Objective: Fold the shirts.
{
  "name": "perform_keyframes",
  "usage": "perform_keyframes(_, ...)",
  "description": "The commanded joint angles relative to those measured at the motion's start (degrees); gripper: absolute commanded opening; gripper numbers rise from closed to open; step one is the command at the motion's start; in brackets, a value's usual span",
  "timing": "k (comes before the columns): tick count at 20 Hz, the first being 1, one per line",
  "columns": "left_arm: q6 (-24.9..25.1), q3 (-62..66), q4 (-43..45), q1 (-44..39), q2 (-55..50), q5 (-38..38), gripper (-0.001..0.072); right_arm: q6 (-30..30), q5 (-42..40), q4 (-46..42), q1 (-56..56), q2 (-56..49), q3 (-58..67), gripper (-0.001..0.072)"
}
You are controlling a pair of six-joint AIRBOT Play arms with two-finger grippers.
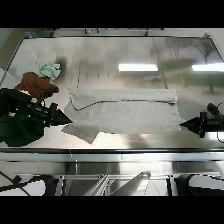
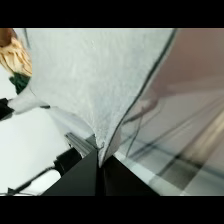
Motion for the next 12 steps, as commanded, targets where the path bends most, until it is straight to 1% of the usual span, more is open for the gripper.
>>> perform_keyframes(1, -0.76, 6.08, -4.22, 0.04, -4.11, -1.11, 0.0023, 0.00, -5.88, 5.99, 1.11, 0.00, 0.09, 0.0015)
perform_keyframes(7, -8.63, 27.69, -4.52, 0.04, -19.41, -3.87, 0.0024, -1.51, -23.17, 11.89, 7.65, -1.64, 5.07, 0.0015)
perform_keyframes(9, -11.02, 34.18, -4.52, -0.35, -25.16, -3.56, 0.0023, -1.77, -26.60, 13.62, 10.36, -4.48, 8.48, 0.0016)
perform_keyframes(12, -12.20, 41.92, -4.50, -2.14, -32.81, -3.37, 0.0023, -3.26, -29.81, 13.90, 14.80, -9.62, 13.75, 0.0016)
